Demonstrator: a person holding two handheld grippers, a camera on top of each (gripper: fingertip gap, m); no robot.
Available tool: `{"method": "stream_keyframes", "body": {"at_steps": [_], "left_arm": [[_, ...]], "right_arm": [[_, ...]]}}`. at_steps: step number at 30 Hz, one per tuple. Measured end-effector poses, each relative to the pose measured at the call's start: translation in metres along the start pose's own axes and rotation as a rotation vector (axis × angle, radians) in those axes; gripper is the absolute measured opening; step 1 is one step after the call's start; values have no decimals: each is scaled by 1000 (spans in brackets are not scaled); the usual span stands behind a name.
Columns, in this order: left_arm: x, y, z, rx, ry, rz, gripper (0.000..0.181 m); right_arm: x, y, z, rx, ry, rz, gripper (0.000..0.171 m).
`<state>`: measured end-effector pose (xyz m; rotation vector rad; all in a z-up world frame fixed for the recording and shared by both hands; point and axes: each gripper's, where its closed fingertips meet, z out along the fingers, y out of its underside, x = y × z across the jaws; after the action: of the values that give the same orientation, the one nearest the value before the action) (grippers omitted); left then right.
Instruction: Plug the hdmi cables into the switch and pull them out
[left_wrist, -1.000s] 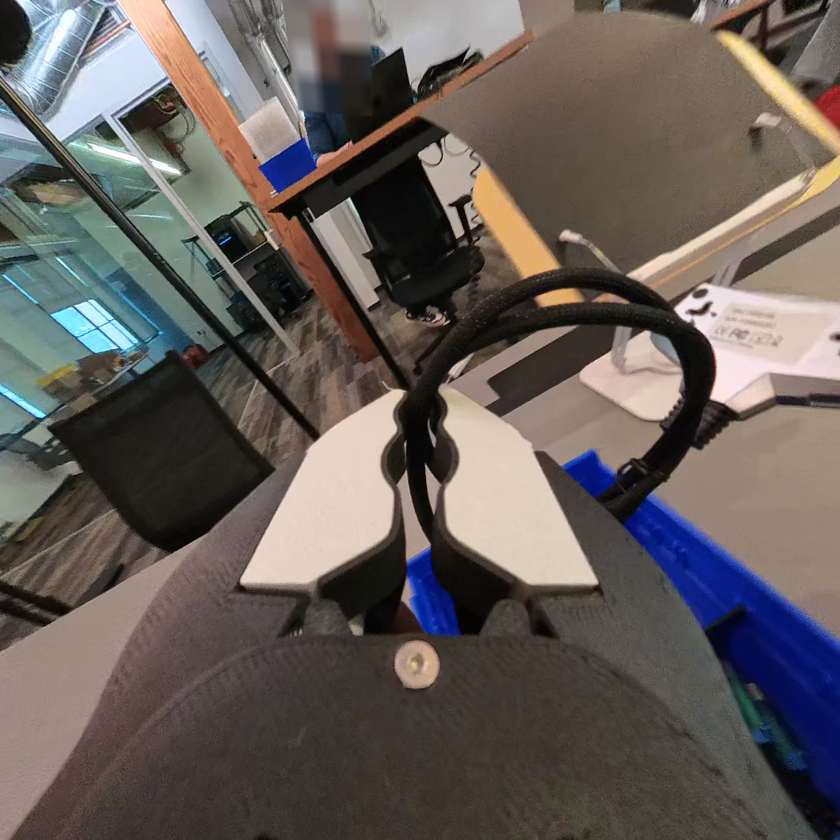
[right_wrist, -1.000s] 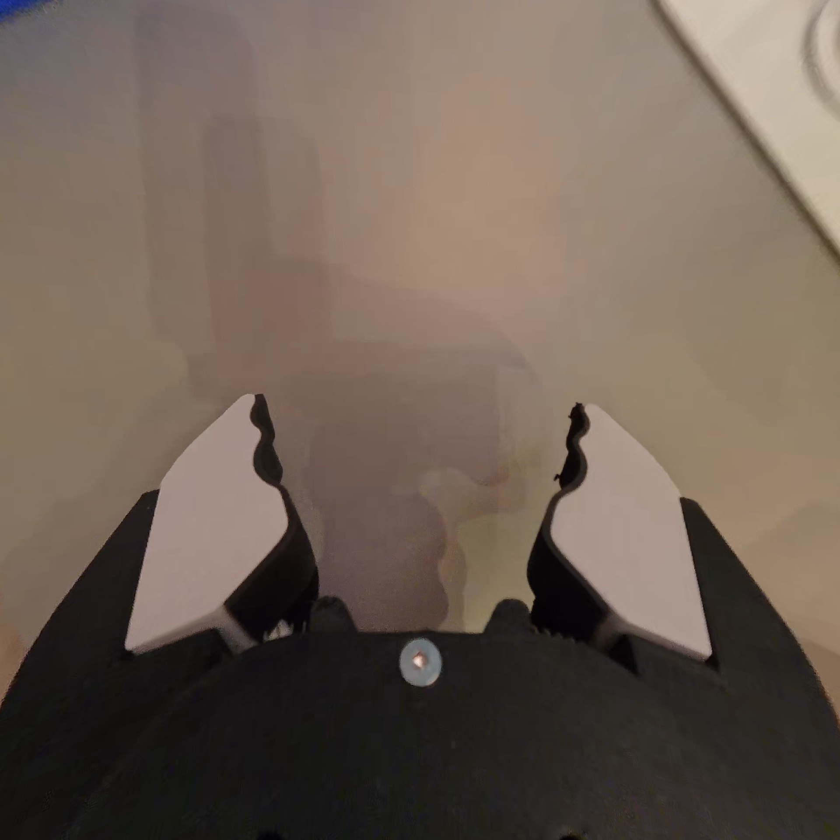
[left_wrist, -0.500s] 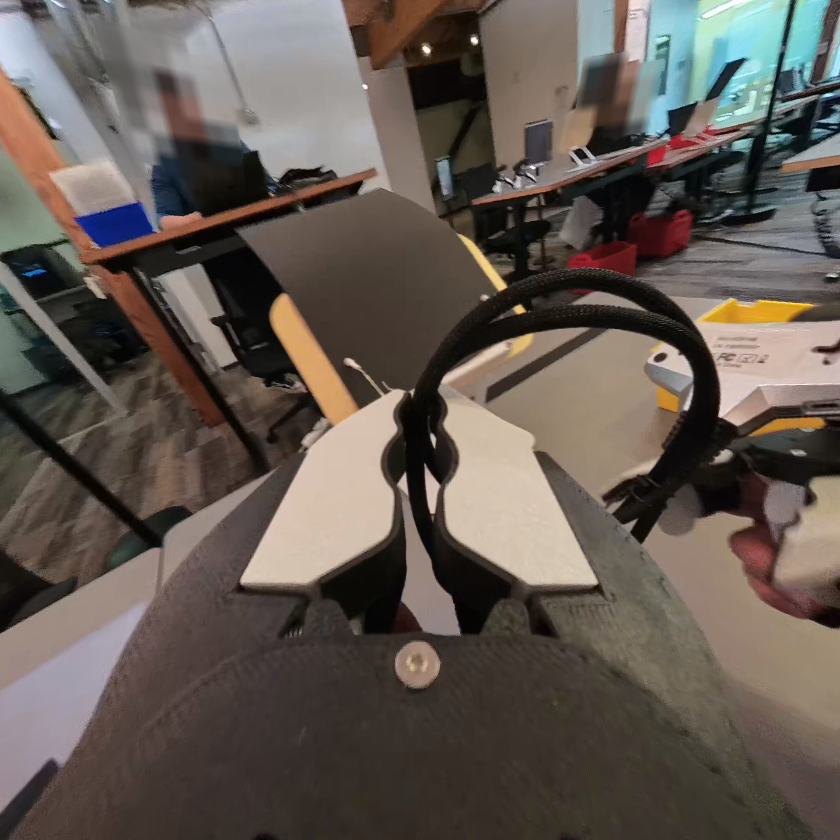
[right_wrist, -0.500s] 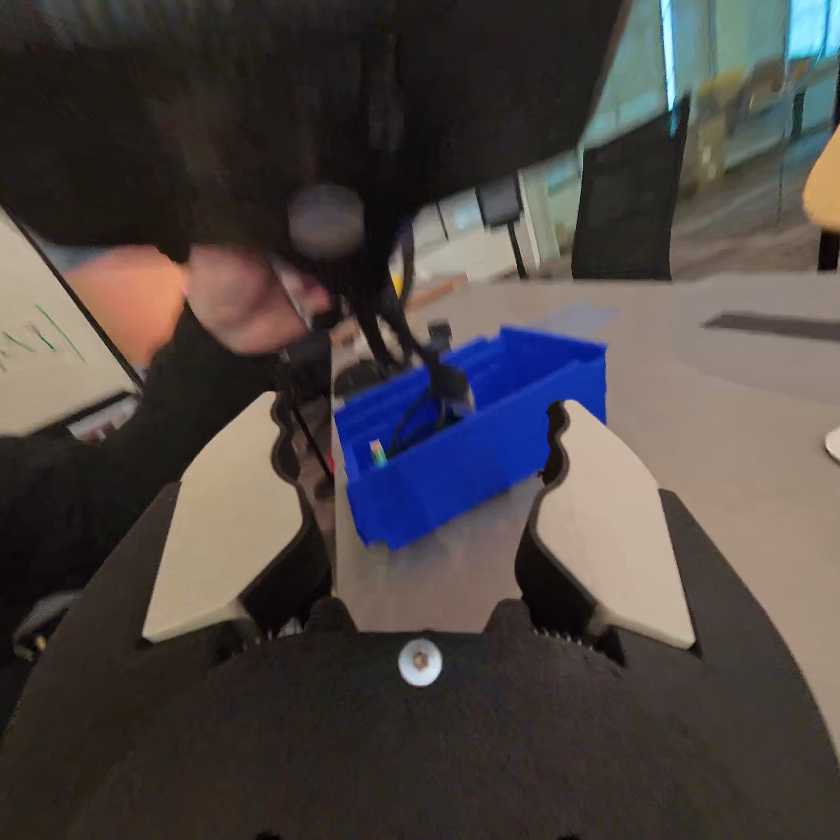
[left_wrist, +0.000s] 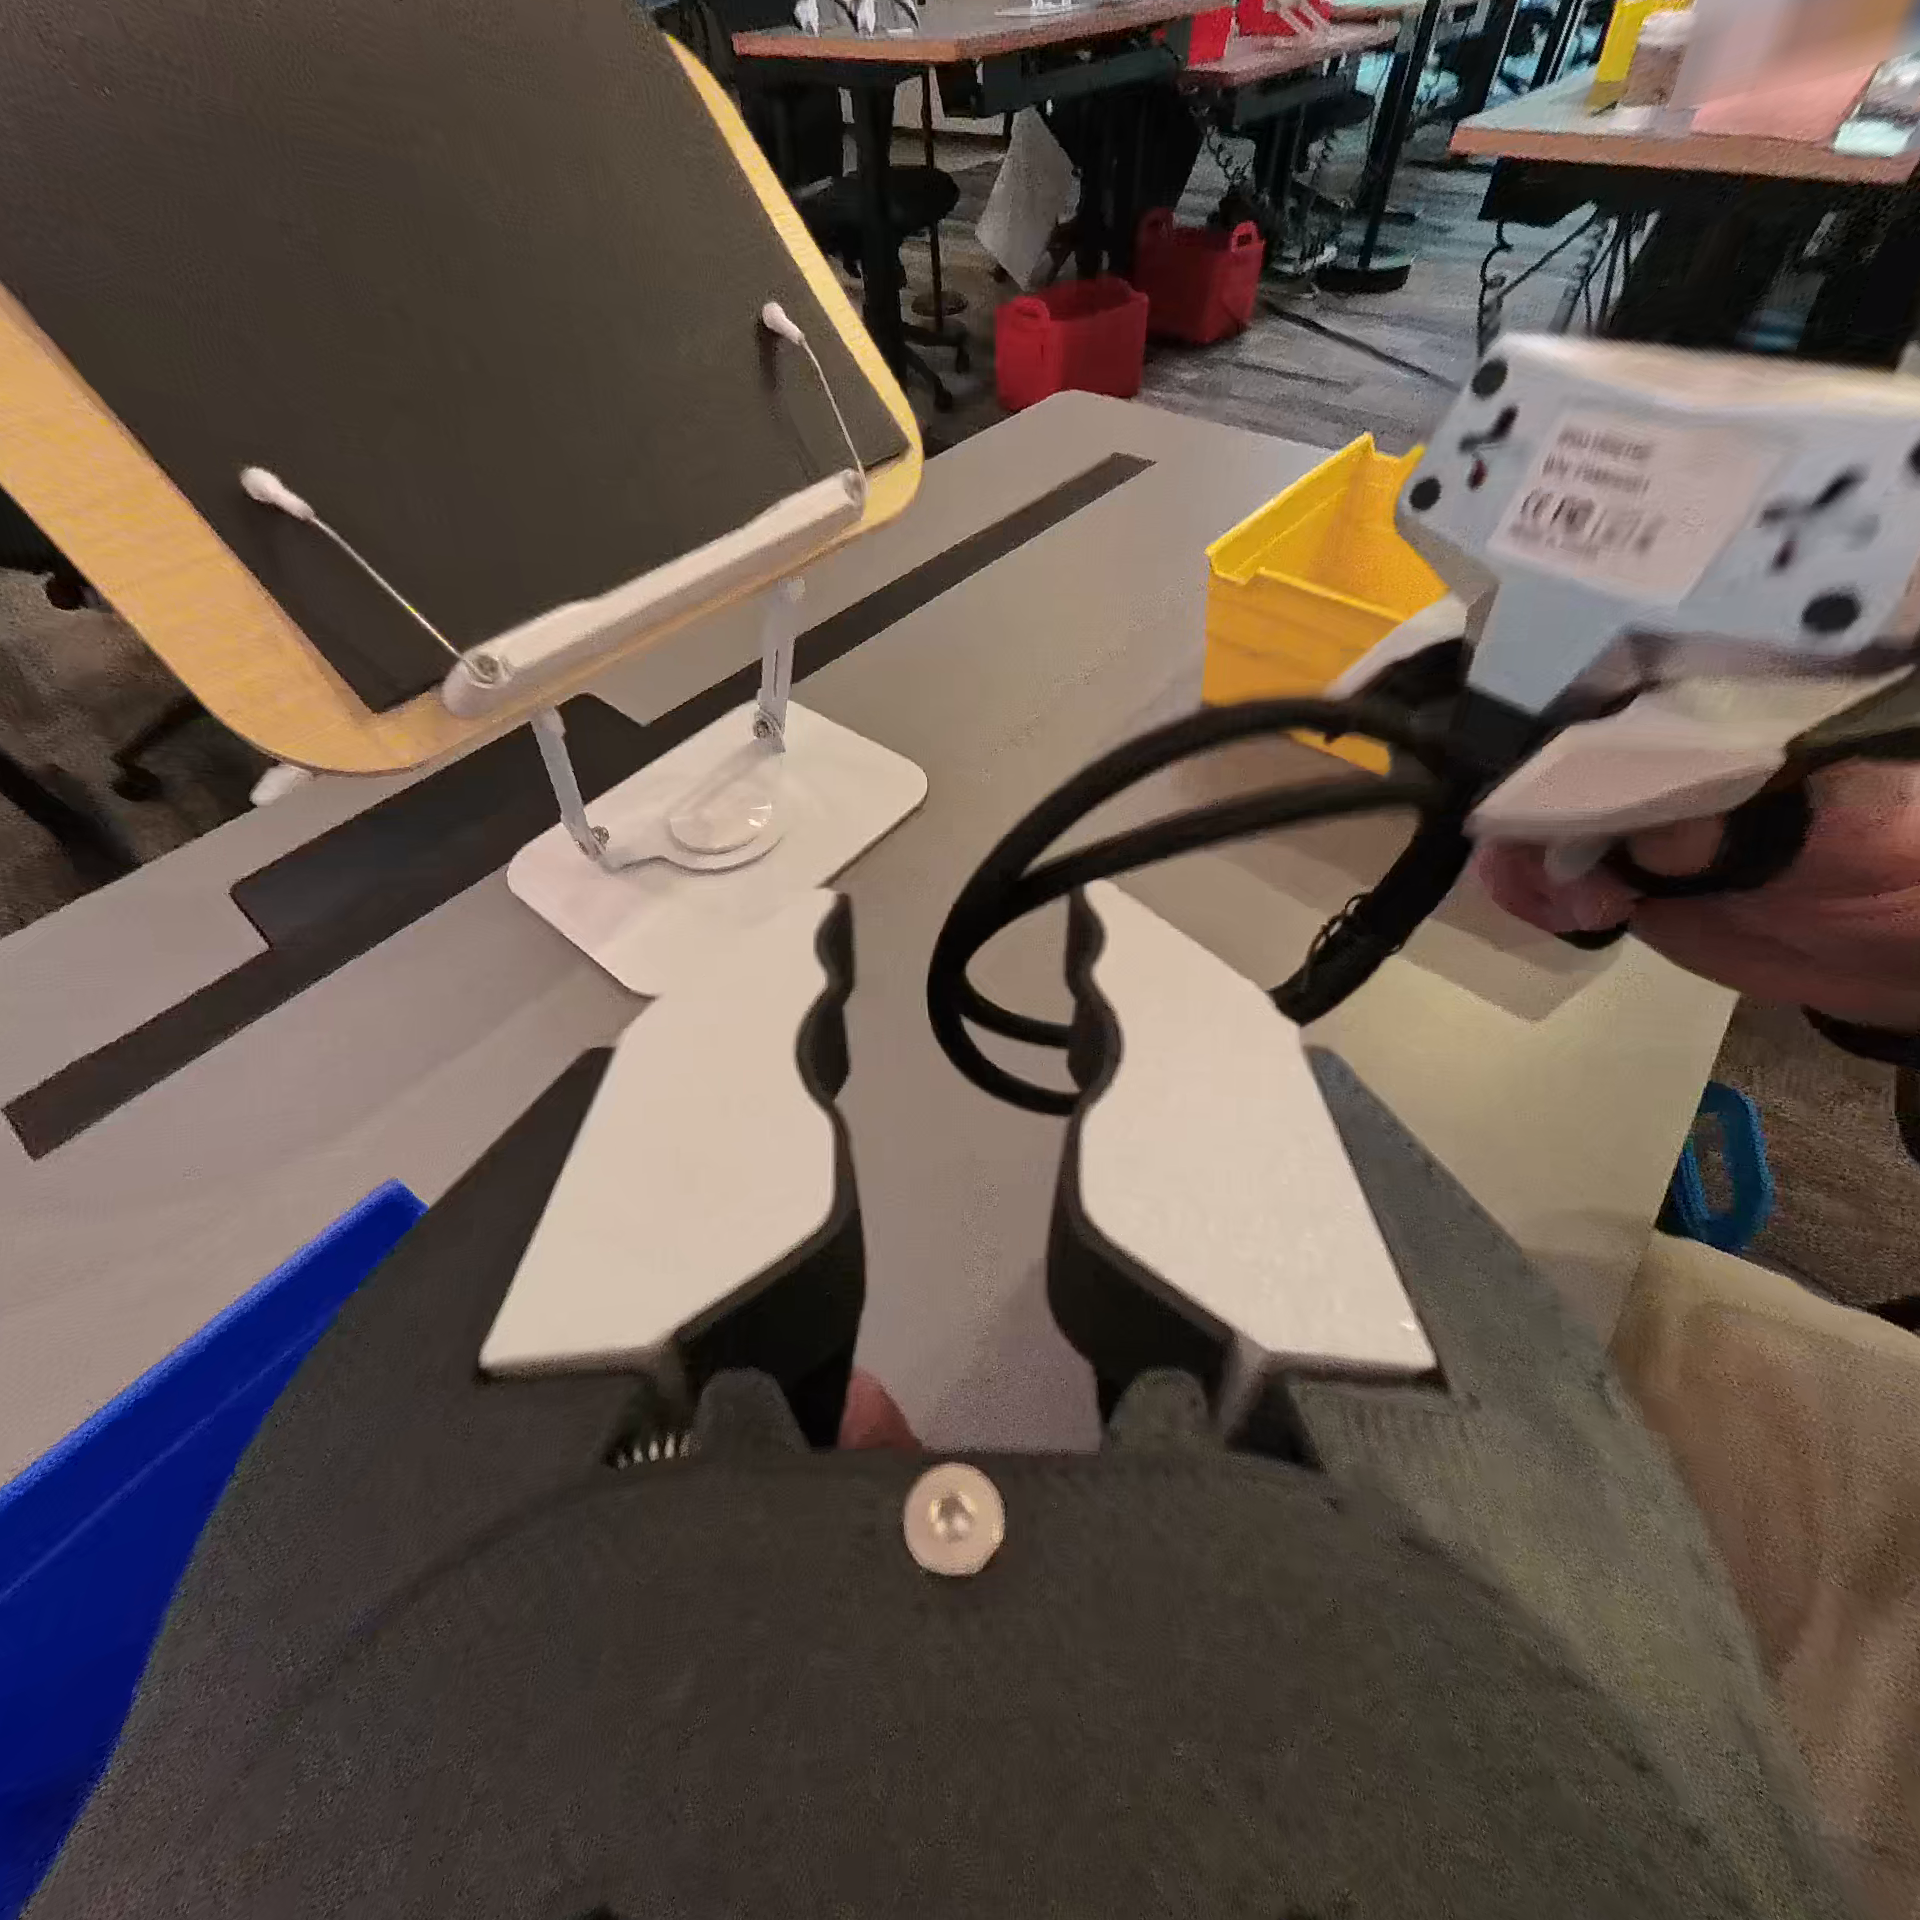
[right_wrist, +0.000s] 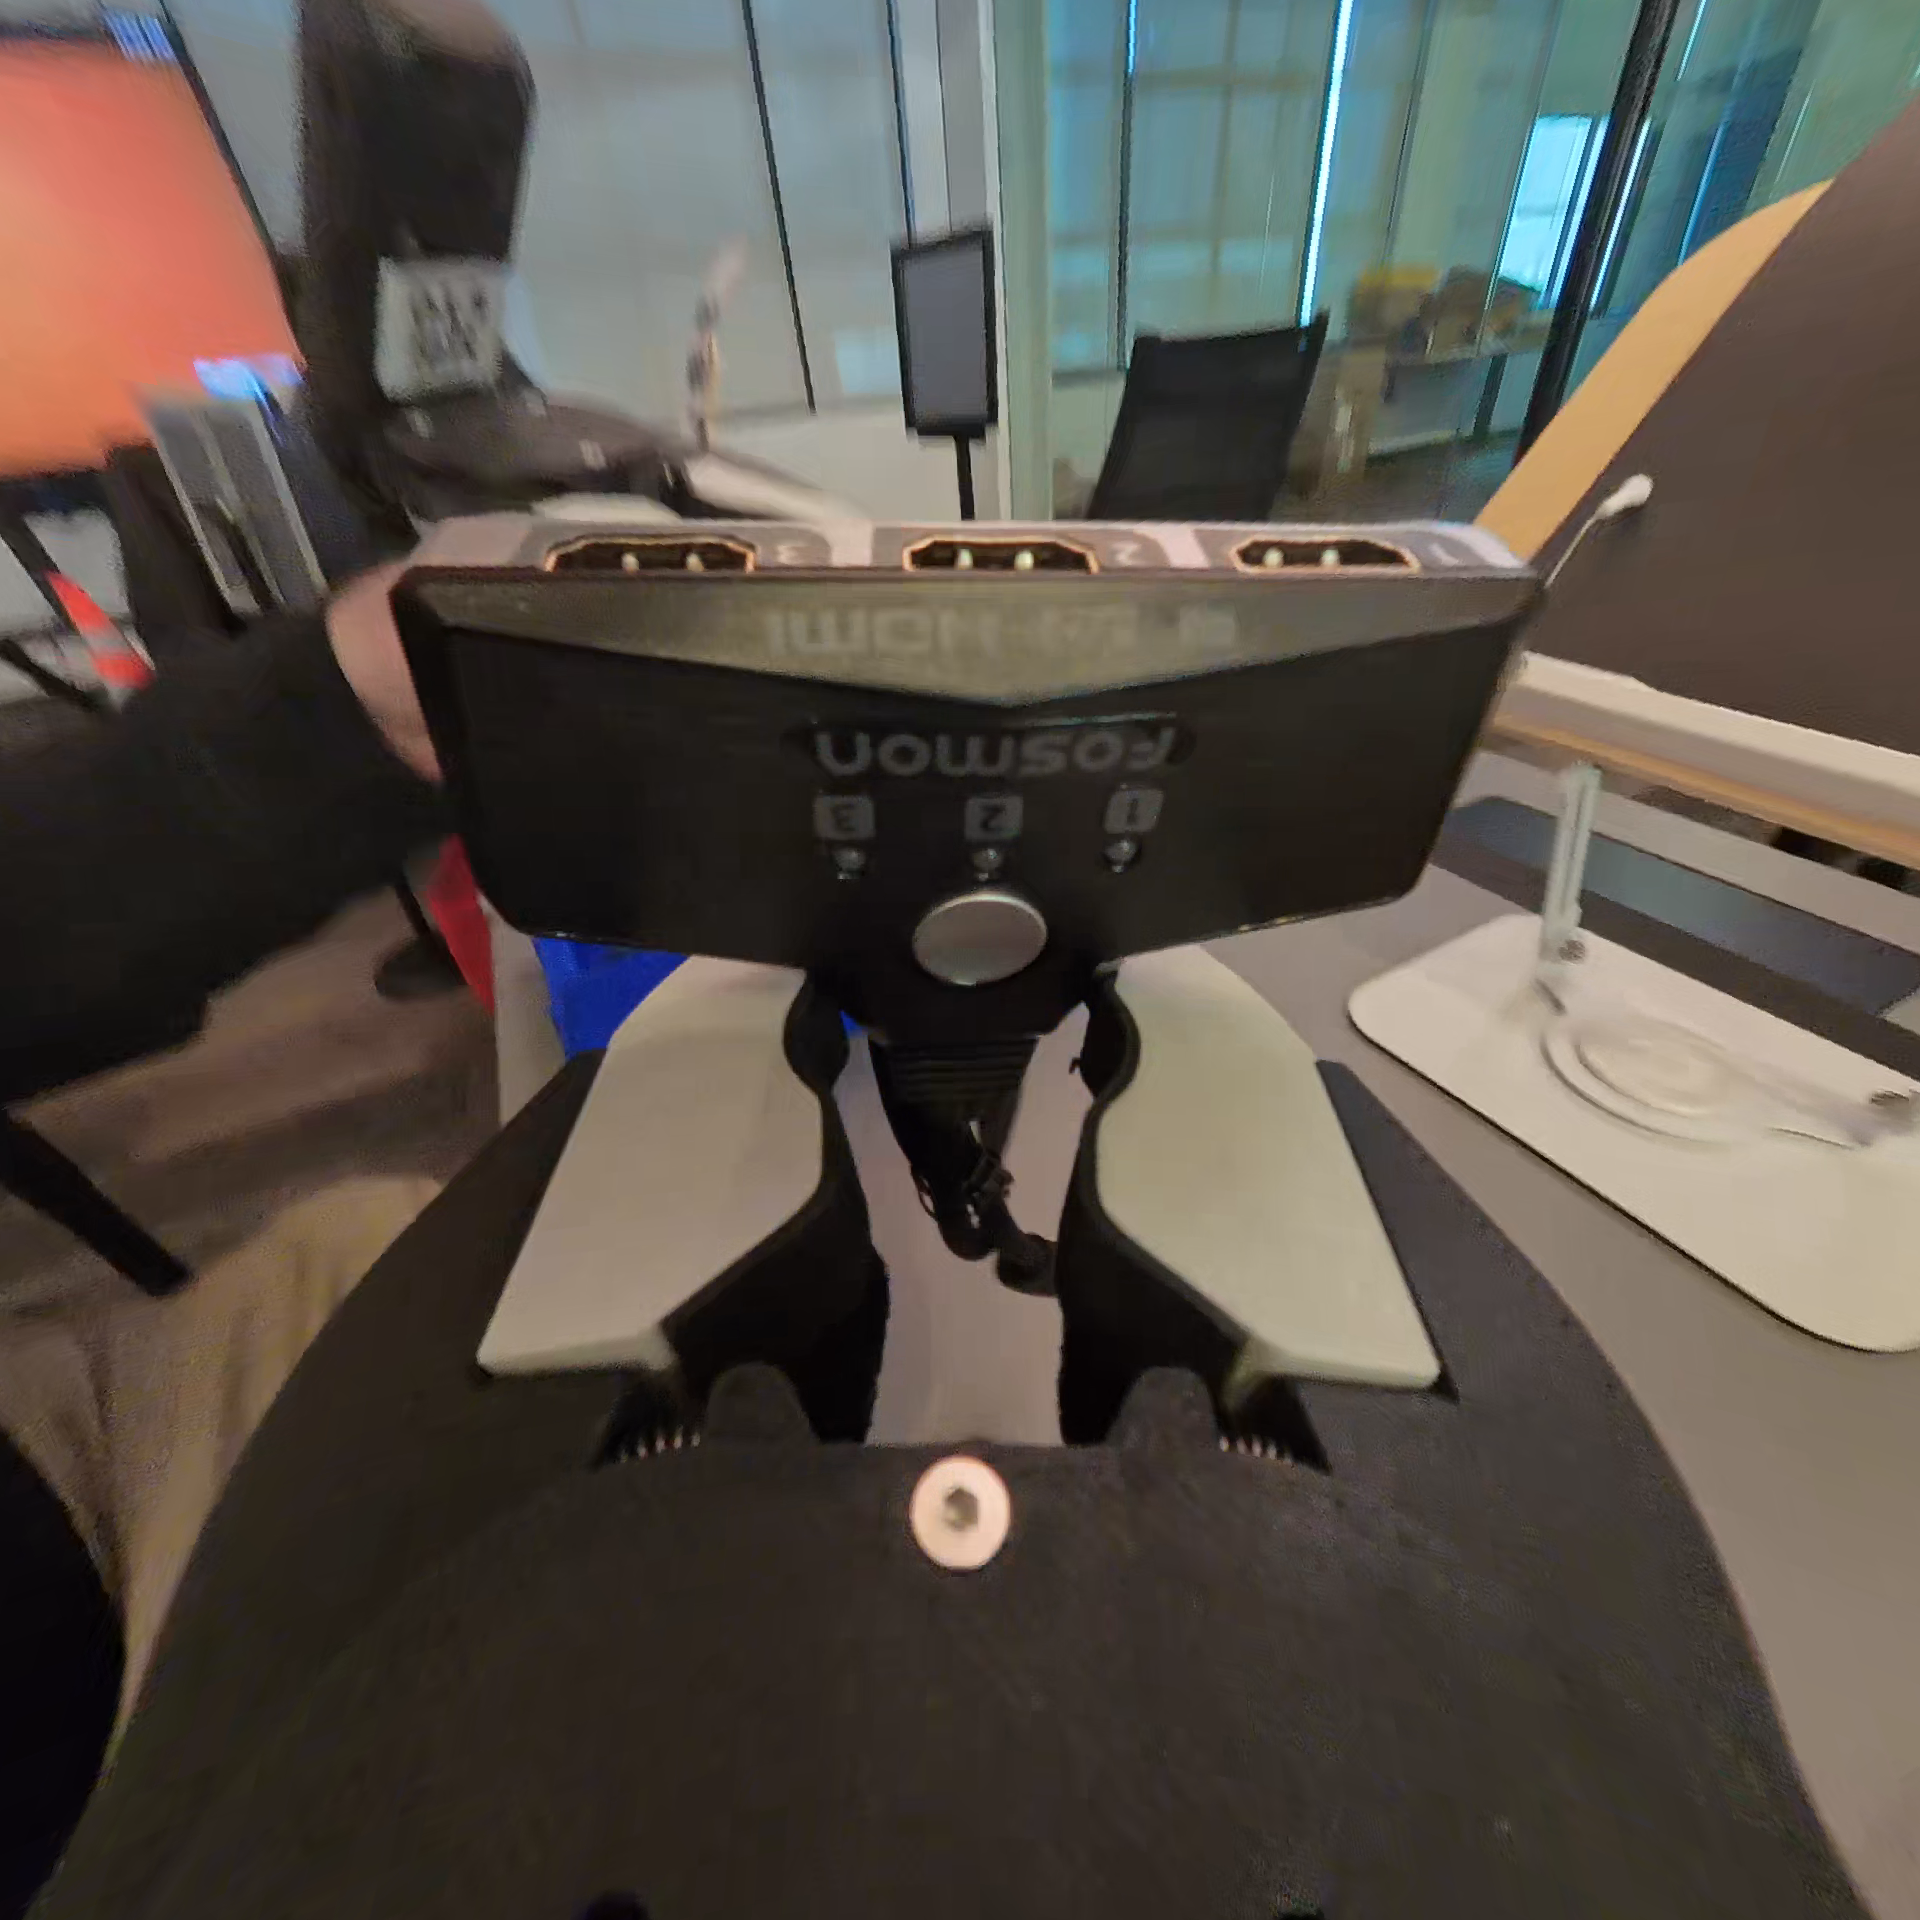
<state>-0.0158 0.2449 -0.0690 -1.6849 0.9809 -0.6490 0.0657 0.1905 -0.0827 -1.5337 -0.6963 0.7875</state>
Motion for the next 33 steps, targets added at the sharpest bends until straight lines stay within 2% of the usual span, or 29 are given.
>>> {"method": "stream_keyframes", "body": {"at_steps": [3, 7, 13, 15, 17, 18, 19, 24, 27, 30, 33], "left_arm": [[5, -17, -9, 76, 36, -18, 50], [47, -23, -8, 56, 174, -10, 61], [88, 7, 15, -84, 295, -84, 69], [92, 18, 22, -108, 334, -153, 62], [99, 25, 26, -109, 400, -219, 45], [105, 28, 25, -118, 445, -247, 30], [106, 30, 27, -124, 451, -271, 25], [104, 24, 30, -50, 457, -399, 22], [95, 17, 30, 30, 480, -555, 21], [87, 15, 31, 96, 476, -680, 21], [85, 13, 32, 146, 466, -760, 21]], "right_arm": [[8, 19, 2, -167, 66, -115, 41], [11, 42, 6, -359, 135, -347, 40], [14, 58, 10, -511, 258, -663, 40], [12, 59, 10, -519, 263, -748, 40], [12, 63, 10, -547, 268, -811, 40], [15, 66, 10, -561, 280, -838, 40], [17, 67, 10, -564, 288, -857, 41], [22, 56, 10, -508, 367, -954, 46], [25, 39, 7, -445, 472, -989, 68], [23, 29, 2, -423, 546, -1028, 68], [15, 35, 7, -459, 551, -1085, 68]]}}
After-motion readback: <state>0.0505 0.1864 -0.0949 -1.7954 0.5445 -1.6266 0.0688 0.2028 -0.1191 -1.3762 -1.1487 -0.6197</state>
